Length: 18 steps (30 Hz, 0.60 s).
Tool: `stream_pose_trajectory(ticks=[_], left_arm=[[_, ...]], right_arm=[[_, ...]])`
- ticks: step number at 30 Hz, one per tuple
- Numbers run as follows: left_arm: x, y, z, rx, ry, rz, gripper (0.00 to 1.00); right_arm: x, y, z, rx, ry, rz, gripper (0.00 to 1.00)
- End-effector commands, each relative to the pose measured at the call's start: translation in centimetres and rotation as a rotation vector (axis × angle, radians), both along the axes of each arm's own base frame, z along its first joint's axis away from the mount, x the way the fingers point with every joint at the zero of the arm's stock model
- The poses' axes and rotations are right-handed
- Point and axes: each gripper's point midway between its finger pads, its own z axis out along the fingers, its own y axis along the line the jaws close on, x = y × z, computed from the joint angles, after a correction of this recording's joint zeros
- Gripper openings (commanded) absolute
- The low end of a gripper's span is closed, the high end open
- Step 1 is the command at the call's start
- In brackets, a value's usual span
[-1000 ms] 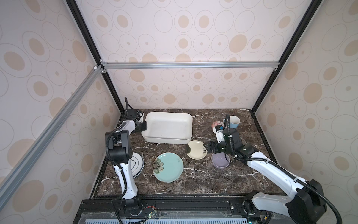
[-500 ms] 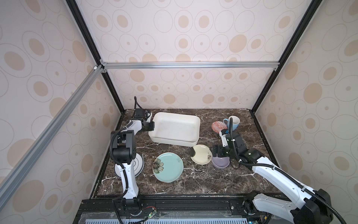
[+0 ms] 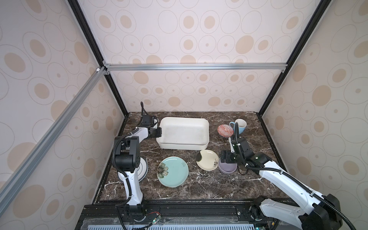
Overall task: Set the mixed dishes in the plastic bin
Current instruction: 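Grasp the lavender bowl rim with the right gripper while the left holds the bin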
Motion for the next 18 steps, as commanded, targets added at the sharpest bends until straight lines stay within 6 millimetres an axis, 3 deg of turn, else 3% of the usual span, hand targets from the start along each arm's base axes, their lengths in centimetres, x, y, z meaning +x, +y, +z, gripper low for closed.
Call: stream_pose_trajectory(ticks=[1,8,13,16,18], left_arm=[[0.0,-1.4,1.9,-0.042,-0.042,-0.032,0.12],[0.0,-1.6,2.9,-0.051,-0.069,-0.039,0.34],[-0.3,-1.2,4.4,-0.049,-0.096,0.003,0.5],[-0.7,-0.7,7.0,-0.049,-0.168,0.056,0.54],[-1.4,-0.5,9.5,-0.043,-0.245,0.108,0.68]], right_arm=[[-0.5,-1.2,0.6,-0.036,0.017,-0.057,0.9],[-1.8,-2.8,-0.8,-0.089,0.093,-0.118,0.91],[-2.2,-4.1,-0.9,-0.126,0.103,-0.176,1.0],[-2.4,-4.3,-1.1,-0.112,0.113,-0.174,1.0],[-2.5,-4.4,-1.6,-0.087,0.13,-0.186,1.0]])
